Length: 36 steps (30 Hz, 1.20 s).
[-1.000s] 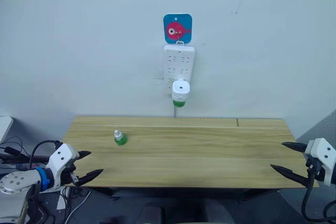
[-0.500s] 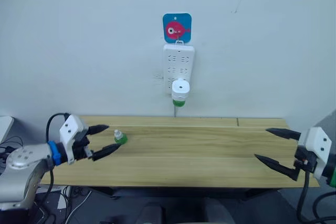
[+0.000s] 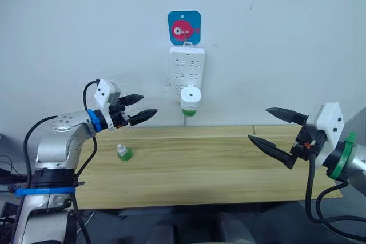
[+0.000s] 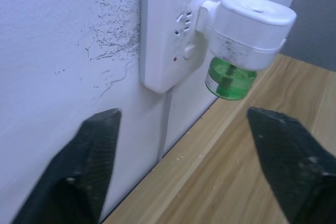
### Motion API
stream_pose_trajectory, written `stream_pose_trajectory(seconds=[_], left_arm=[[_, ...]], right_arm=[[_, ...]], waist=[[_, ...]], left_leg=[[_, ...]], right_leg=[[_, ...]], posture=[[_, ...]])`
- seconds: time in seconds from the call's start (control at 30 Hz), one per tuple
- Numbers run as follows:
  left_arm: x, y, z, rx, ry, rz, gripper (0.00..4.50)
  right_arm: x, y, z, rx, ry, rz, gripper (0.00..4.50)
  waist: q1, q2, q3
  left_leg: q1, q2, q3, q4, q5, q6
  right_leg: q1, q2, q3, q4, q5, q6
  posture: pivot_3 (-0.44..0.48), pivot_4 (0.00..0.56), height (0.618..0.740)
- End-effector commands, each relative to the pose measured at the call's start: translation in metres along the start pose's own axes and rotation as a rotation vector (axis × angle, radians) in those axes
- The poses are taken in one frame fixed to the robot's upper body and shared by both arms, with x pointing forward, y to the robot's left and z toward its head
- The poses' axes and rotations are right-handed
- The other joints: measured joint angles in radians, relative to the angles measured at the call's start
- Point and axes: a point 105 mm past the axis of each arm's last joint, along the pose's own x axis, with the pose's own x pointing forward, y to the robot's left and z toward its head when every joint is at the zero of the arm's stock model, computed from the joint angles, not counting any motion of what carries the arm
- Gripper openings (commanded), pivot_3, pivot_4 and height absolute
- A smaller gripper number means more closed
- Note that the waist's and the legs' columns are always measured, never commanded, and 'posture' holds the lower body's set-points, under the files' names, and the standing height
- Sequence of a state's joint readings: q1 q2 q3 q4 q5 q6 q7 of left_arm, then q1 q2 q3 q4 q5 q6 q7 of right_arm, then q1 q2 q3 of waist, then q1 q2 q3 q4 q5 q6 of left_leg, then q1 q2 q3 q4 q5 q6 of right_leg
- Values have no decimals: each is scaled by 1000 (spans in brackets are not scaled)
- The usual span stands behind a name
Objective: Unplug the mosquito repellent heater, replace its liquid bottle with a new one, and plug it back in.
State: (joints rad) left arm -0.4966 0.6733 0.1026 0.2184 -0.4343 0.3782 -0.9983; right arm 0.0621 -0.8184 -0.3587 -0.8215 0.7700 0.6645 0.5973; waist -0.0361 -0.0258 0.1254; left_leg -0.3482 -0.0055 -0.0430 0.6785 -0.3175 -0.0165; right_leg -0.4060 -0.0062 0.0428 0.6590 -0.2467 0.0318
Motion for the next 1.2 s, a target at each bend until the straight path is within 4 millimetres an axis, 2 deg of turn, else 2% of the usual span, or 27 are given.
stream_pose_trajectory(seconds=[0.03, 0.57, 0.77, 1.2], left_arm=[[10, 4, 13, 72, -34, -7, 3314], [59, 14, 28, 102, -67, -77, 3314], [68, 16, 33, 117, -61, -109, 3314], [80, 3, 37, 135, -15, -256, 3314]], right_arm=[[4, 10, 11, -17, -31, 33, 4500], [15, 17, 23, -31, -46, 31, 4500], [16, 16, 27, -27, -53, 21, 4500], [17, 15, 29, -23, -61, 26, 4500]], waist=[[-3, 0, 0], [-26, -2, 6], [-31, -2, 9], [-41, -3, 12]], left_leg=[[0, 0, 0, 0, 0, 0], [0, 0, 1, 1, 0, 0], [-1, 0, 0, 1, 0, 0], [-6, -1, -5, 1, 0, 0]], right_leg=[[0, 0, 0, 0, 0, 1], [0, 0, 0, 0, -1, 2], [0, 1, -1, 0, -1, 2], [-3, 0, -1, 0, -1, 1]], posture=[[-139, 117, 730], [-182, 128, 730], [-192, 130, 730], [-193, 133, 730]])
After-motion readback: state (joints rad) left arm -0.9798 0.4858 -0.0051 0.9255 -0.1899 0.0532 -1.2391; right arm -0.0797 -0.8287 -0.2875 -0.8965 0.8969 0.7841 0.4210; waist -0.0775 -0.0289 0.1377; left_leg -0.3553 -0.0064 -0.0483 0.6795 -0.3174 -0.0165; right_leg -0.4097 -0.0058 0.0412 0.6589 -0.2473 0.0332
